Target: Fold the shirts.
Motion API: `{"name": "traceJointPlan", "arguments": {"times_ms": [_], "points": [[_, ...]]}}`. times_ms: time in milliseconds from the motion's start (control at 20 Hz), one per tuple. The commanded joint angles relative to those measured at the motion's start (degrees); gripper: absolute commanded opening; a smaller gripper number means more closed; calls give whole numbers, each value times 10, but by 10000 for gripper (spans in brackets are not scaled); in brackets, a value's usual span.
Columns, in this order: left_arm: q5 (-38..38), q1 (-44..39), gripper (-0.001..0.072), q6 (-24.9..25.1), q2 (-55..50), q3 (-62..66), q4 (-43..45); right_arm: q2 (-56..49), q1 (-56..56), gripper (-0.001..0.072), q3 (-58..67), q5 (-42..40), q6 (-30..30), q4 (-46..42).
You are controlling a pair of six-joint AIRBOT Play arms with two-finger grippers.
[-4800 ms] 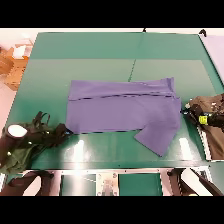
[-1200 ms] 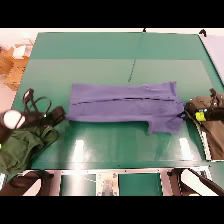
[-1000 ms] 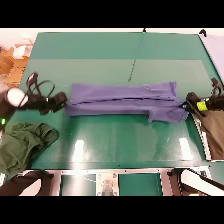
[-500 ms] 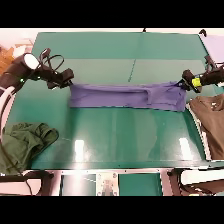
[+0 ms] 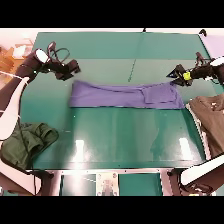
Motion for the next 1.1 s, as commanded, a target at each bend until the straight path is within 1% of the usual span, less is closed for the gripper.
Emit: {"name": "traceJointPlan", "arguments": {"times_ms": [0,50,150,250,300,350,400,450,600,650,750,800,900,1050], "points": [[10,33,668,4,-15,55,-27,-20,-35,551,70,14,-7,6],[-39,54,668,4,-15,75,-26,-20,-55,553,87,47,-26,6],[-136,89,667,4,-15,104,-27,-22,-92,600,91,109,-42,6],[-188,108,666,4,-15,110,-28,-31,-116,614,76,148,-67,6],[-203,110,635,4,-15,110,-28,-39,-122,614,67,160,-82,6],[-211,110,394,4,-15,110,-28,-51,-125,615,61,172,-99,6],[-212,106,83,6,-15,110,-31,-64,-125,653,58,184,-113,6],[-210,102,25,17,-15,110,-35,-78,-124,654,58,191,-126,6],[-211,96,24,39,-15,110,-65,-118,-122,663,59,198,-159,19],[-210,96,23,39,-15,110,-77,-131,-122,692,59,211,-170,30],[-210,96,23,44,-15,110,-97,-155,-121,692,59,235,-192,39],[-210,96,24,56,-15,110,-111,-165,-121,692,59,244,-202,49],[-210,96,23,70,-15,110,-137,-181,-117,692,59,256,-216,84],[-210,96,24,82,-15,110,-163,-184,-101,691,61,251,-219,86]]}}
